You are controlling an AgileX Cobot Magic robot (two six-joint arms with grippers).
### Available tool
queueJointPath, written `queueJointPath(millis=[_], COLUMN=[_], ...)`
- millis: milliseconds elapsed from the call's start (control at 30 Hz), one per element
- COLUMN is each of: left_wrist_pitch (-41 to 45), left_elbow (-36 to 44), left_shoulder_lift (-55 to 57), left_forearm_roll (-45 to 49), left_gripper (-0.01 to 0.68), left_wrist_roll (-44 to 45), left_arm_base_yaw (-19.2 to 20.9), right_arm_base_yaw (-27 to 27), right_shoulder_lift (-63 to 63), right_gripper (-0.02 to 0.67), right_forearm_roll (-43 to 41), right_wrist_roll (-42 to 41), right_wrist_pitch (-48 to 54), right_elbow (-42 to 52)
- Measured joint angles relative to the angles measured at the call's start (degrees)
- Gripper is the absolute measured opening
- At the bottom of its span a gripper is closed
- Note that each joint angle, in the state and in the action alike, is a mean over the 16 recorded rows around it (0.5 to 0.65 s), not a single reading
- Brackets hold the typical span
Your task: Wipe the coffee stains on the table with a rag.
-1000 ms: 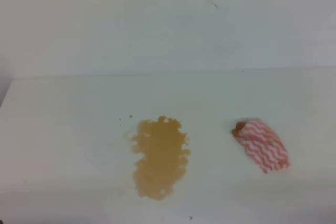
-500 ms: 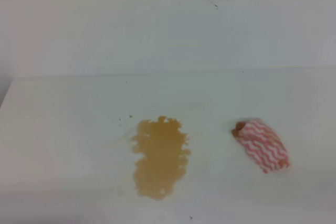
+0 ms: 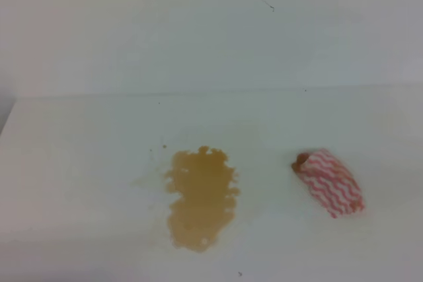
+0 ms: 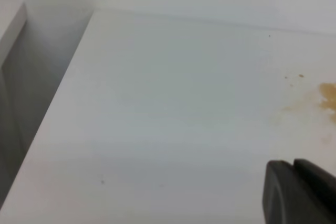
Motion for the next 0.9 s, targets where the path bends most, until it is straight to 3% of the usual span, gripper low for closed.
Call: queueJointPath(millis=[200, 433, 700, 900], left_wrist_pitch=[0.04, 0.04, 0.05, 0.08], left_elbow=[0.00, 0.00, 0.00, 0.00], left_shoulder_lift=[0.00, 0.00, 0.00, 0.00], left_forearm_roll=[-0.02, -0.07, -0.12, -0.12], left_gripper=[-0.002, -0.002, -0.003, -0.003], left_wrist_roll=[0.00, 0.00, 0.00, 0.00], left_arm_base_yaw=[0.00, 0.00, 0.00, -0.03], right_arm_base_yaw=[0.03, 0.12, 1.93, 7.09], right_shoulder_lift=[14.85, 33.23, 53.07, 67.60], right_gripper=[-0.003, -0.003, -0.002, 0.024], right_forearm_roll=[-1.18, -0.76, -2.98, -10.80], right_wrist_roll=[-7.56, -9.58, -8.22, -3.45], right_wrist_pitch=[14.45, 25.79, 35.60, 41.55], right_elbow=[-13.22, -24.01, -35.54, -44.90])
